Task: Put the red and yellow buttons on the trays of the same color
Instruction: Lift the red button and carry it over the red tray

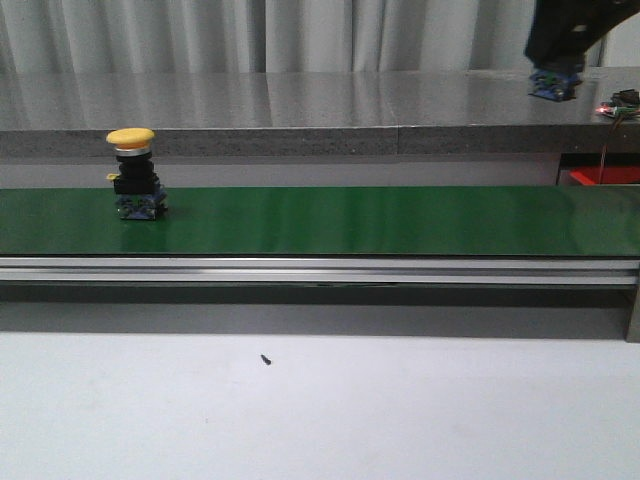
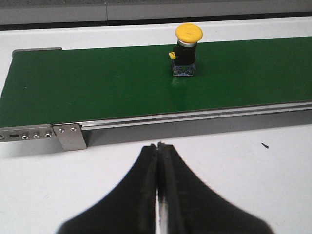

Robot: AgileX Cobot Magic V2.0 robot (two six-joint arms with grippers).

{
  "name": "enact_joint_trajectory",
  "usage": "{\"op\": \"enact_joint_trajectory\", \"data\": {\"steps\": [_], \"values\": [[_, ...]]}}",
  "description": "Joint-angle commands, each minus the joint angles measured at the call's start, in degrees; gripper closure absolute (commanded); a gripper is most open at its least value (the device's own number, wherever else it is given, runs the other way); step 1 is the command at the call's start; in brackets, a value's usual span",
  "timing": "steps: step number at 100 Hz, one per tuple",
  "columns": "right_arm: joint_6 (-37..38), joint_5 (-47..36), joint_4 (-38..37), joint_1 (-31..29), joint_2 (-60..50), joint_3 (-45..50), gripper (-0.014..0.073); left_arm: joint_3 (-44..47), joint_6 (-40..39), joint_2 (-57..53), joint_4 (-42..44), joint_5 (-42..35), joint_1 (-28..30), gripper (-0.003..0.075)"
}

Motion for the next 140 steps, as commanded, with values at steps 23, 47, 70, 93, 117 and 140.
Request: {"op": "enact_joint_trajectory", "data": {"steps": [23, 47, 70, 93, 117, 140], "values": [[7.16, -6.17, 0.85, -10.47, -3.13, -1.75, 0.0349, -1.52, -0.18, 0.17, -0.80, -3.65, -0.42, 0.0740], [9.81, -4.74, 0.54, -14.76, 0.84, -5.81, 0.0349, -1.52, -0.18, 0.17, -0.80, -3.65, -0.42, 0.0740], [11.78, -5.86, -1.11, -17.47, 4.22, -9.42, 0.0349, -1.52, -0.18, 0.17, -0.80, -3.65, -0.42, 0.0740], [11.83, -7.16, -1.55, -19.62, 8.29, -10.27, 0.0349, -1.52, -0.18, 0.17, -0.80, -3.65, -0.42, 0.0740], [11.89, -10.16, -1.77, -21.30, 10.98, -10.33, 0.0349, -1.52, -0.18, 0.17, -0.80, -3.76, -0.42, 0.0739], [11.89, -10.41, -1.77, -22.62, 12.48, -10.33, 0.0349, -1.52, -0.18, 0.17, -0.80, -3.89, -0.42, 0.0740]]}}
